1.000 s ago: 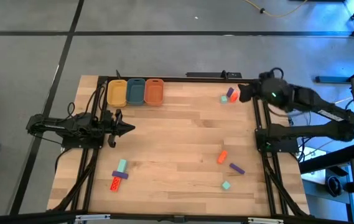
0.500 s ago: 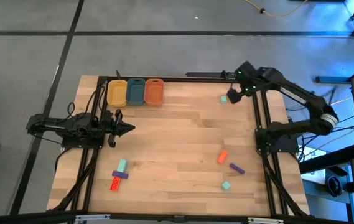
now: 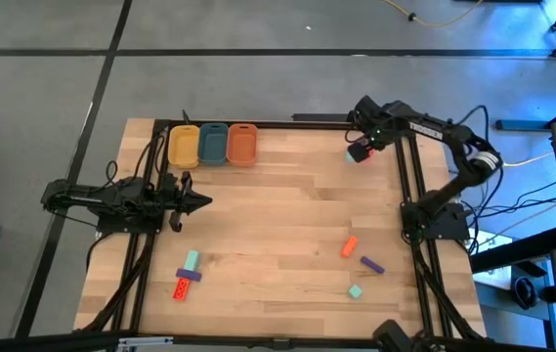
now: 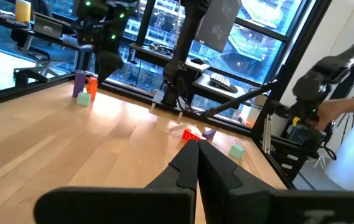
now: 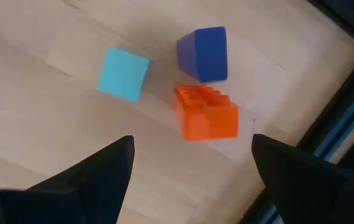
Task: Sort & place blocks by color
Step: Put the top orange game piece into the yellow bin
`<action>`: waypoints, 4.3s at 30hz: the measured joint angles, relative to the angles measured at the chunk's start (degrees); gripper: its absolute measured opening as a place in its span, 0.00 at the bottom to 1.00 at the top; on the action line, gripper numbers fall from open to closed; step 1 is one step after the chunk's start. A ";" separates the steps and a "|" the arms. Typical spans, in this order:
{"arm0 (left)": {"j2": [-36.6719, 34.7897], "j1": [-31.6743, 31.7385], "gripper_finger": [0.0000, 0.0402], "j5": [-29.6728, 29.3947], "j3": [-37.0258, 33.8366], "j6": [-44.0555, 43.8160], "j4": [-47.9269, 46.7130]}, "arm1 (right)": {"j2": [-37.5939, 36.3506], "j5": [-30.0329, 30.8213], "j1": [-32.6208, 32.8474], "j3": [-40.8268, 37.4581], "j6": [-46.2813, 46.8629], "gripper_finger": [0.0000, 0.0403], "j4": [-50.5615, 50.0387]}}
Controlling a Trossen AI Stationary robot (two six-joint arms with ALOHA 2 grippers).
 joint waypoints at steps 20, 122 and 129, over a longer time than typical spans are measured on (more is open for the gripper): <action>0.00 -0.01 0.00 0.00 -0.01 0.00 0.00 | 7.12 3.03 -1.58 0.00 -4.36 0.74 4.21; 59.28 -0.02 0.61 -2.40 46.37 3.13 6.54 | -17.91 -3.07 54.81 -0.02 13.91 0.36 56.18; 69.38 -0.01 0.61 -0.42 46.37 3.12 19.77 | -17.91 -3.20 54.83 0.00 12.20 0.36 57.36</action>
